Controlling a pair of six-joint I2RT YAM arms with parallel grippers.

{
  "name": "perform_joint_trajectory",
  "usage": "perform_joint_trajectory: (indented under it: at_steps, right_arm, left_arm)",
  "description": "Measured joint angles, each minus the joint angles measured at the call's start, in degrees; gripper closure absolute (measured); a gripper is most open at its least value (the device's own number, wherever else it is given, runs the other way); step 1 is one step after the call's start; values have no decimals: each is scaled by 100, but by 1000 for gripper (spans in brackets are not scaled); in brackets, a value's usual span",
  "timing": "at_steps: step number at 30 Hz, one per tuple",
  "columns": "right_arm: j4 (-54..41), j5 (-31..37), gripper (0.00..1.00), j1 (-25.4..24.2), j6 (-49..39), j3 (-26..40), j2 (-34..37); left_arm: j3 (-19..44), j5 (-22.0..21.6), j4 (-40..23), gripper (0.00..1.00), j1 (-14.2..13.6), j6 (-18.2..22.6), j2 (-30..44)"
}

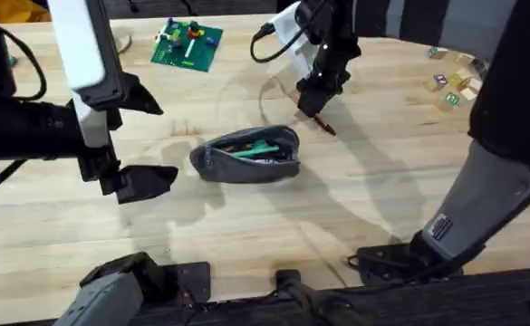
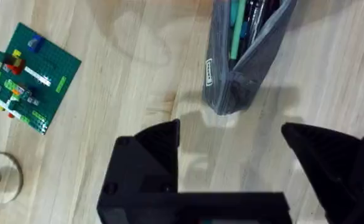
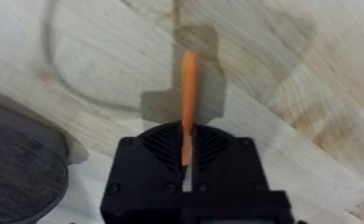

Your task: Unzip the bag, pick up the pens from the table one at a time and place them inside, then zip the bag closed.

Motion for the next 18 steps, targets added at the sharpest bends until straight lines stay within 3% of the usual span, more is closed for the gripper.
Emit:
perform_joint_trajectory:
  at_steps: [11,18]
  right_arm:
    - [-57,90,968,-9,68,2,-84]
    - [-103,136,967,-26,68,-33,-1150]
  left_arm:
    - [0,1,0,8,0,0,0]
    - [0,1,0,8,0,0,0]
